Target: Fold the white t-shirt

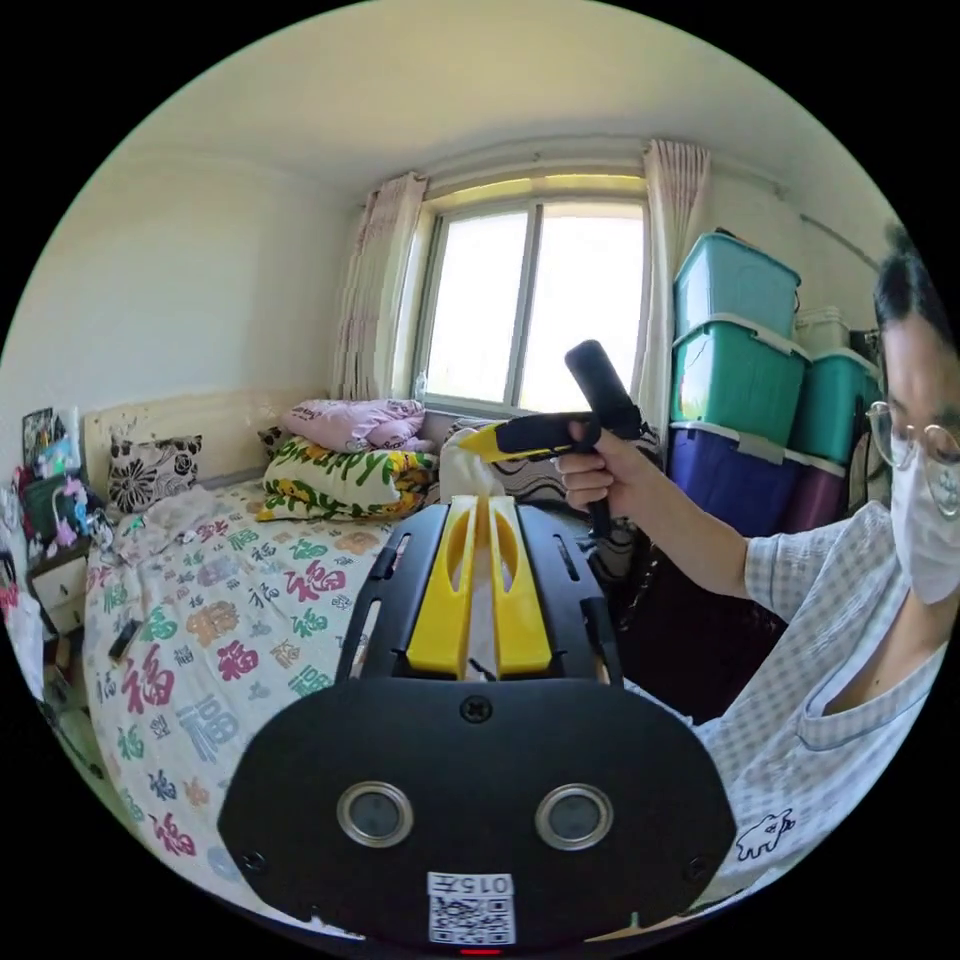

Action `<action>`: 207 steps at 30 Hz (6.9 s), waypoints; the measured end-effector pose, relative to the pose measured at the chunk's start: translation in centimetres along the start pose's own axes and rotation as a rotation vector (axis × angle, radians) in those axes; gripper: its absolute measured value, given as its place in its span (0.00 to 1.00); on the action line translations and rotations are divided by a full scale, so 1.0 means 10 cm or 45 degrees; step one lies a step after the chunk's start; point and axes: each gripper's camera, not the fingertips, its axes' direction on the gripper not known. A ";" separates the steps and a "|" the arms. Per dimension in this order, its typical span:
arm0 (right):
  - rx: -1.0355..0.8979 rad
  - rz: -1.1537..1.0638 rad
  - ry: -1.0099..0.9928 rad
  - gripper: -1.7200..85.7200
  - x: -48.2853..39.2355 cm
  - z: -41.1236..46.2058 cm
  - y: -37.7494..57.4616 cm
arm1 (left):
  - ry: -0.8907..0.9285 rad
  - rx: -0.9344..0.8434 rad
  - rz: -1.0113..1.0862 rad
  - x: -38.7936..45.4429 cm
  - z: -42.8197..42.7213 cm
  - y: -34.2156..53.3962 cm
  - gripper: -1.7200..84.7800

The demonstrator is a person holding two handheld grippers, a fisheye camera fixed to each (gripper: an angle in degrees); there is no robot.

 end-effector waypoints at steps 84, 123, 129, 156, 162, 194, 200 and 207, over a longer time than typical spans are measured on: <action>-0.145 0.118 -0.023 0.03 -1.03 1.06 2.69 | -0.705 -0.623 -0.369 1.95 -1.79 3.03 0.05; 0.277 -0.371 0.695 0.02 -1.70 -1.41 1.26 | -0.761 0.194 0.508 2.26 -3.55 0.22 0.01; 0.153 -0.129 0.726 0.03 -0.27 -1.08 0.49 | -0.753 -0.020 0.308 0.83 -2.51 -0.07 0.01; -0.397 1.109 0.142 0.08 3.73 -0.61 4.36 | -0.340 -1.104 -0.964 -1.52 -0.17 3.86 0.11; -0.370 1.099 0.169 0.03 3.89 -0.73 4.38 | -0.181 -0.973 -1.108 -1.90 0.07 3.98 0.08; -0.576 1.058 0.349 0.03 3.10 -1.46 5.57 | -0.274 -1.315 -0.990 -2.52 0.32 4.34 0.03; -0.527 1.083 0.464 0.04 3.28 -1.71 5.68 | -0.327 -1.453 -0.937 -2.47 0.66 4.35 0.07; -0.205 1.130 0.384 0.04 3.80 -2.02 5.67 | -0.222 -1.155 -0.861 -2.71 1.37 3.81 0.07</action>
